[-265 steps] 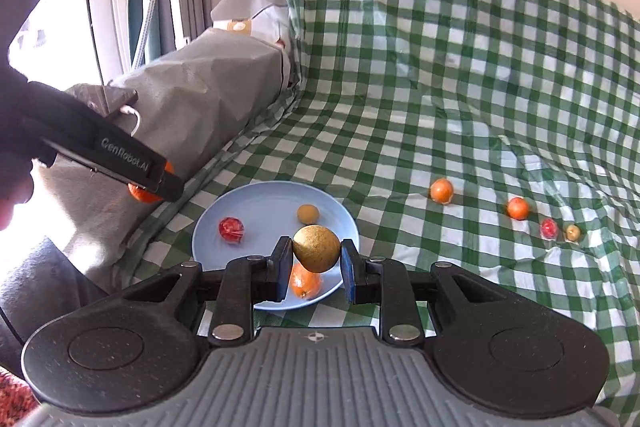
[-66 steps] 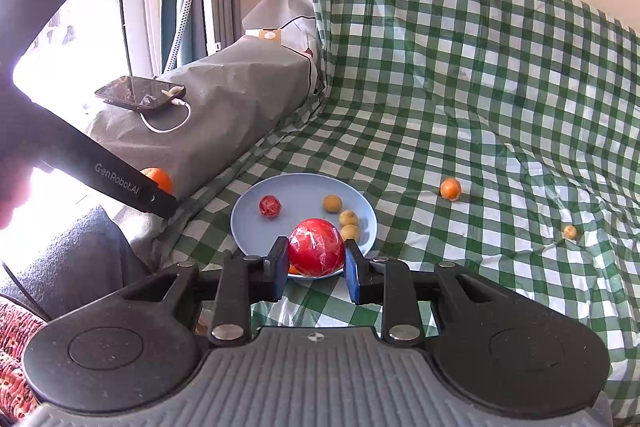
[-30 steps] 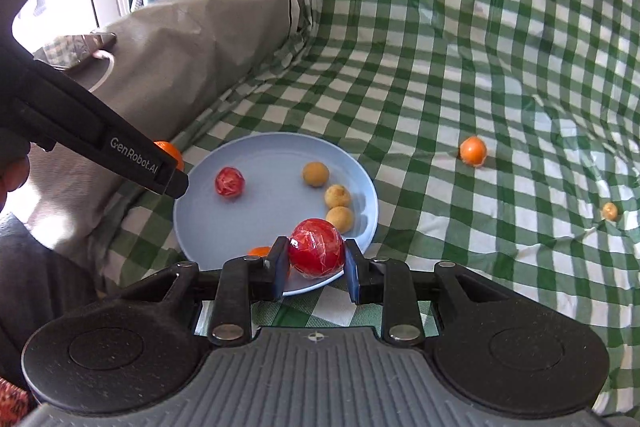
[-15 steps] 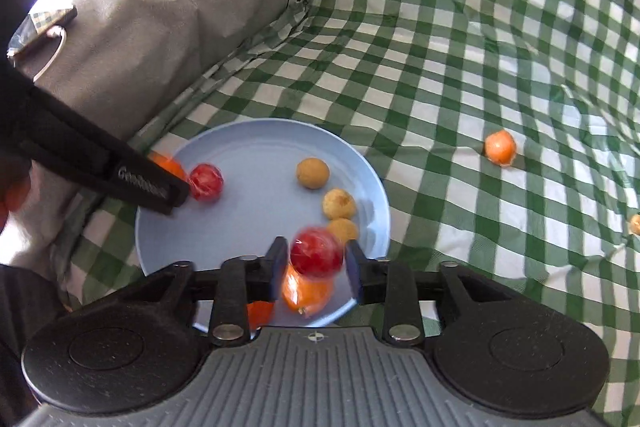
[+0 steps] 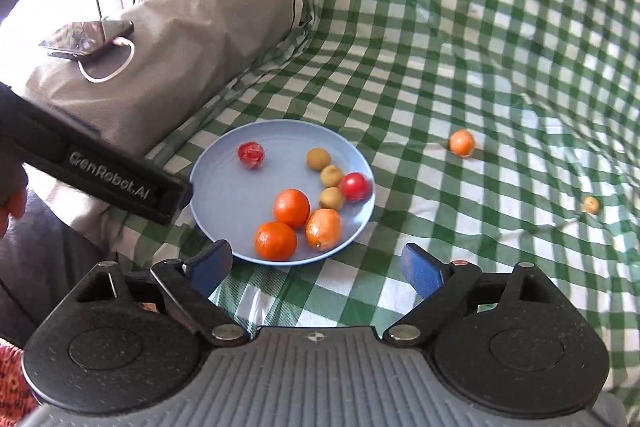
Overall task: Organize fruits
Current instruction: 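Carry both fruits over the plate and open both tools to drop them, then move both open tools toward the remaining fruits on the cloth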
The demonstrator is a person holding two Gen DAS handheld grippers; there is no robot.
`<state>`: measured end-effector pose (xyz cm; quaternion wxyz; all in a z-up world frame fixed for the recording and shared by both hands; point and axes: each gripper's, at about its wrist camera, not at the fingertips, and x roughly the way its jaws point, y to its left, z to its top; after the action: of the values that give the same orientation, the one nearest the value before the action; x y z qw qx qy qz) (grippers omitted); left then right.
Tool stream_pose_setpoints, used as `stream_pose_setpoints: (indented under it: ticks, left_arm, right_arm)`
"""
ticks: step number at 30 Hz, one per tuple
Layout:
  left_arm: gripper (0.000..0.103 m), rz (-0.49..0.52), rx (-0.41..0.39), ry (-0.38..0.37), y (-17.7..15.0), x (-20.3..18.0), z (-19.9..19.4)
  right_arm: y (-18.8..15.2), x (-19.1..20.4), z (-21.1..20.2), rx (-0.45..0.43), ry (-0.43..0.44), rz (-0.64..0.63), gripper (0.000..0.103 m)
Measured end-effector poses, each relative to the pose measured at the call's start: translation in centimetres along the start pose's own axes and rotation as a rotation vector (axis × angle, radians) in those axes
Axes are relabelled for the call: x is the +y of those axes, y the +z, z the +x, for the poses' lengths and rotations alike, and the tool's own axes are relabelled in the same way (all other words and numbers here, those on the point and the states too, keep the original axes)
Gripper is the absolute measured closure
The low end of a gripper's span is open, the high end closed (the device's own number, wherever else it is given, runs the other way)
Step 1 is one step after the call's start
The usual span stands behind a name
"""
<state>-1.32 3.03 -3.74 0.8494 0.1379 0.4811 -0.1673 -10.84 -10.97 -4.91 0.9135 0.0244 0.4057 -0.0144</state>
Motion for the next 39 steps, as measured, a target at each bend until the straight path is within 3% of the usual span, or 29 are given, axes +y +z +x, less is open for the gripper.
stream_pose_setpoints:
  ticks: [18,39]
  left_arm:
    - [0.000,0.020,-0.125,0.019,-1.8,-1.3,-6.1]
    - [0.000,0.051,-0.122,0.034,-1.5,-1.4,-6.3]
  right_arm:
    - [-0.9,0.4,-5.9,-0.153,-0.081,0.045,0.009]
    - [-1.4,0.6,-6.8,-0.175,-0.089,0.090,0.009]
